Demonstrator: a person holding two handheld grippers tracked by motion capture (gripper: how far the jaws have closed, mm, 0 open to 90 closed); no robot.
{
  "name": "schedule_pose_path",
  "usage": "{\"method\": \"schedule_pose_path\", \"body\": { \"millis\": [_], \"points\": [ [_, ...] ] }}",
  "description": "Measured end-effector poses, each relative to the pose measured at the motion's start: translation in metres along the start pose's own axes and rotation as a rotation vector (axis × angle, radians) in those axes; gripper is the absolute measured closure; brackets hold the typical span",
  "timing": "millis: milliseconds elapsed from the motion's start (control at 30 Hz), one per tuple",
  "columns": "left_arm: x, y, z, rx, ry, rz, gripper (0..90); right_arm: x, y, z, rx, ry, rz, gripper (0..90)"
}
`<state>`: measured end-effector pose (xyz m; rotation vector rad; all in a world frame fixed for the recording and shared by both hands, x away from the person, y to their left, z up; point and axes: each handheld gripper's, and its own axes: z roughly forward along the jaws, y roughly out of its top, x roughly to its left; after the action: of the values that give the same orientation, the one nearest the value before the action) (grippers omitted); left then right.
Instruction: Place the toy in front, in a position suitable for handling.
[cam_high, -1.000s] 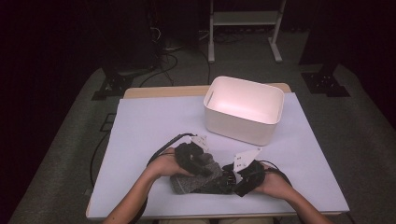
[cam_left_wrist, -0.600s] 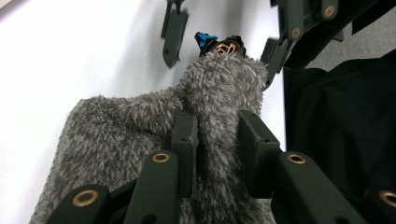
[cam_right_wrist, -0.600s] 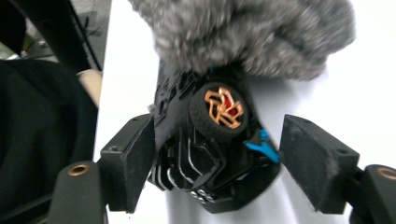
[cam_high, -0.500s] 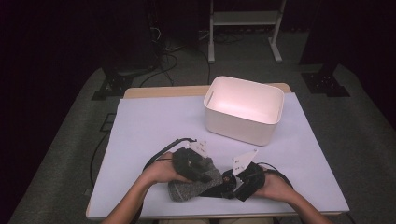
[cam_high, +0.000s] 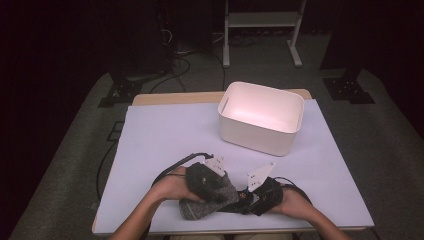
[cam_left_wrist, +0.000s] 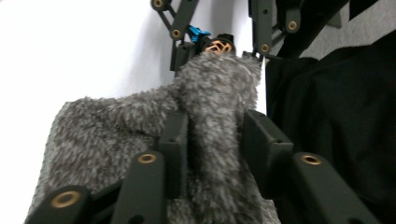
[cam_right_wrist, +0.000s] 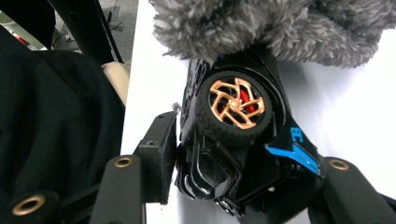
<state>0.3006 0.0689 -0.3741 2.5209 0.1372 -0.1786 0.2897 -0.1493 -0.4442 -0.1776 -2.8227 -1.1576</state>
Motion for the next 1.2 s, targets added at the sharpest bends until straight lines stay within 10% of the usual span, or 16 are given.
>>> {"method": "schedule_pose_path", "body": {
  "millis": [267, 400, 700, 833, 1200],
  "points": [
    [-0.012, 0.004, 0.003, 0.040, 0.057, 0.053, 48.1, 0.001, -0.002, 0.001, -0.014, -0.002, 0.012, 49.4],
    [-0.011, 0.002, 0.000, 0.027, 0.096, 0.075, 71.3, 0.004, -0.004, 0.001, -0.023, -0.010, -0.001, 52.4],
    [-0.008, 0.009, -0.013, 0.001, 0.149, 0.089, 80.9, 0.005, 0.001, -0.003, -0.055, -0.105, -0.044, 56.8],
    [0.000, 0.019, -0.013, 0.001, 0.145, 0.097, 80.8, 0.000, 0.007, -0.003, -0.063, -0.183, -0.056, 56.9],
    [0.007, 0.016, 0.001, 0.029, 0.115, 0.098, 79.2, -0.001, -0.004, -0.002, -0.034, -0.182, -0.050, 55.6]
  ]
}}
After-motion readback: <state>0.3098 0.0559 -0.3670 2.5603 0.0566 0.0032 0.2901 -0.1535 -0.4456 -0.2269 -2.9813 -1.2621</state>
